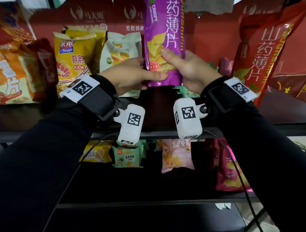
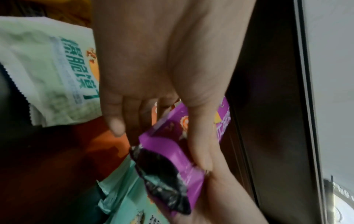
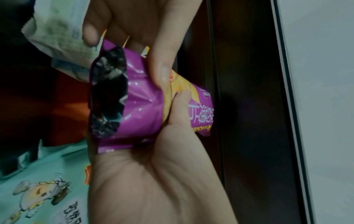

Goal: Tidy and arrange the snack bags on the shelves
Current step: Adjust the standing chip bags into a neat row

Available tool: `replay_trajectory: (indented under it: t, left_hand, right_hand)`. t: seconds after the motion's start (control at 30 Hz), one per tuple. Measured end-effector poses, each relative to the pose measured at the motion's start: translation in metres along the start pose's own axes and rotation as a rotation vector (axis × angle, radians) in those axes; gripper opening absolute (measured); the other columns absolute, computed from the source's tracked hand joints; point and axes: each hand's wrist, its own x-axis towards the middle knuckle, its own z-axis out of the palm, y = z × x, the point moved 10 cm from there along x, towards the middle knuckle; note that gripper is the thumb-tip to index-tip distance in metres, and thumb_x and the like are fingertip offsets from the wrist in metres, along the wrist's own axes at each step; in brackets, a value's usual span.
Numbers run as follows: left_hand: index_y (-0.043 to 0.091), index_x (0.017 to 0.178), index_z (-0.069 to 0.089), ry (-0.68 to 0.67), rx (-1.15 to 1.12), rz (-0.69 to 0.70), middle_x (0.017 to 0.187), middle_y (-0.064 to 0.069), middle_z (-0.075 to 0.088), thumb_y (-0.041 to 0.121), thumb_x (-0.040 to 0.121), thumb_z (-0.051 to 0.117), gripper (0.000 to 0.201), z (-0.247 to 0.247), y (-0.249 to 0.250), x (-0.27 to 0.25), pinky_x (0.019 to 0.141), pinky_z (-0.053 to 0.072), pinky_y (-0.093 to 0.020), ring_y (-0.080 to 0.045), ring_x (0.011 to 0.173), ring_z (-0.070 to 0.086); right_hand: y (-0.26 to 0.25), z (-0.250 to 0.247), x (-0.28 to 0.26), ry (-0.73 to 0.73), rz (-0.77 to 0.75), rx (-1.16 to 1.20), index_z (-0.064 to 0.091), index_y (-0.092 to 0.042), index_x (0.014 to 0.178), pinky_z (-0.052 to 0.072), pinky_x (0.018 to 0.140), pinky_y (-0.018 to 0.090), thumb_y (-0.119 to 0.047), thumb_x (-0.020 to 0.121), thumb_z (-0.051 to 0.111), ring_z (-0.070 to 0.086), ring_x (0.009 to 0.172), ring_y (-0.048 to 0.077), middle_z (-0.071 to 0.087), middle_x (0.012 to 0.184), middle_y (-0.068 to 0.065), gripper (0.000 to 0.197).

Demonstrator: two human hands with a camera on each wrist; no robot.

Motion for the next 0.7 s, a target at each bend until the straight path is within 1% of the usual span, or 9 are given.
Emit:
replay_trajectory:
  t: [0.07, 0.17, 0.27, 0.37, 0.43, 0.47, 0.57, 0.63, 0.7]
  left_hand:
    - [0.027, 0.111, 0.059, -0.054, -0.063, 0.011, 0.103, 0.010, 0.073, 0.029, 0.065, 0.078, 0.050, 0.005, 0.003, -0.002, 0.079, 0.053, -0.023, -0.008, 0.098, 0.068]
    - [0.021, 0.107, 0.062, -0.020, -0.111, 0.038, 0.107, 0.002, 0.073, 0.014, 0.073, 0.076, 0.037, 0.000, 0.005, -0.001, 0.087, 0.055, -0.029, -0.013, 0.101, 0.069]
    - [0.017, 0.115, 0.060, -0.001, -0.084, 0.032, 0.116, -0.005, 0.070, 0.006, 0.076, 0.075, 0.043, -0.002, 0.003, 0.001, 0.094, 0.052, -0.033, -0.018, 0.106, 0.067]
    - [0.015, 0.119, 0.058, -0.043, -0.112, 0.039, 0.111, -0.003, 0.071, 0.006, 0.075, 0.074, 0.048, 0.001, 0.007, -0.001, 0.084, 0.055, -0.027, -0.015, 0.102, 0.069]
    - [0.012, 0.119, 0.059, -0.051, -0.228, 0.083, 0.106, -0.002, 0.072, 0.013, 0.076, 0.071, 0.044, 0.001, 0.014, -0.002, 0.077, 0.057, -0.026, -0.014, 0.096, 0.070]
    - [0.011, 0.119, 0.060, -0.019, -0.308, 0.111, 0.106, -0.003, 0.071, 0.015, 0.080, 0.067, 0.039, -0.004, 0.017, -0.002, 0.076, 0.057, -0.028, -0.014, 0.094, 0.070]
    - [0.004, 0.126, 0.056, 0.100, -0.416, 0.157, 0.113, -0.011, 0.066, 0.009, 0.091, 0.059, 0.035, -0.019, 0.021, 0.002, 0.085, 0.057, -0.033, -0.019, 0.093, 0.067]
    - [0.000, 0.128, 0.054, 0.147, -0.384, 0.151, 0.110, -0.011, 0.066, 0.004, 0.089, 0.060, 0.040, -0.021, 0.018, 0.004, 0.081, 0.057, -0.031, -0.018, 0.088, 0.067]
    - [0.000, 0.129, 0.054, 0.160, -0.354, 0.128, 0.103, -0.008, 0.067, 0.001, 0.086, 0.063, 0.043, -0.019, 0.014, 0.006, 0.074, 0.058, -0.028, -0.015, 0.081, 0.068]
  right_hand:
    - [0.003, 0.003, -0.001, -0.012, 0.003, 0.028, 0.055, -0.001, 0.121, 0.058, 0.080, 0.032, -0.014, 0.097, 0.052, 0.067, 0.083, 0.019, 0.066, 0.100, 0.013, 0.028]
    - [0.009, 0.006, -0.002, -0.018, 0.066, 0.013, 0.058, -0.003, 0.118, 0.059, 0.079, 0.033, -0.019, 0.095, 0.057, 0.069, 0.082, 0.020, 0.068, 0.102, 0.012, 0.028]
    - [0.011, 0.006, -0.003, -0.002, 0.093, 0.080, 0.059, -0.004, 0.117, 0.060, 0.078, 0.038, -0.021, 0.091, 0.063, 0.071, 0.082, 0.023, 0.071, 0.100, 0.012, 0.032]
    - [0.008, 0.002, 0.001, 0.036, 0.019, 0.113, 0.057, -0.002, 0.119, 0.058, 0.083, 0.041, -0.010, 0.091, 0.061, 0.069, 0.082, 0.023, 0.068, 0.101, 0.013, 0.030]
    - [0.011, 0.005, 0.002, -0.007, 0.009, 0.095, 0.058, -0.004, 0.113, 0.060, 0.070, 0.036, -0.003, 0.091, 0.058, 0.068, 0.073, 0.018, 0.068, 0.092, 0.011, 0.022]
    - [0.014, 0.008, 0.001, -0.042, 0.024, 0.080, 0.059, -0.006, 0.107, 0.061, 0.065, 0.035, 0.000, 0.090, 0.057, 0.068, 0.068, 0.016, 0.070, 0.086, 0.008, 0.018]
    - [0.023, 0.018, -0.005, -0.141, 0.108, 0.010, 0.062, -0.010, 0.103, 0.060, 0.066, 0.036, 0.000, 0.088, 0.060, 0.070, 0.067, 0.014, 0.073, 0.077, 0.002, 0.018]
    - [0.019, 0.018, -0.007, -0.145, 0.119, -0.023, 0.062, -0.011, 0.108, 0.060, 0.063, 0.033, -0.003, 0.088, 0.061, 0.071, 0.071, 0.015, 0.074, 0.082, 0.002, 0.021]
    - [0.009, 0.011, -0.005, -0.089, 0.089, -0.021, 0.057, -0.011, 0.120, 0.059, 0.065, 0.034, -0.006, 0.088, 0.062, 0.071, 0.080, 0.017, 0.072, 0.096, 0.005, 0.032]
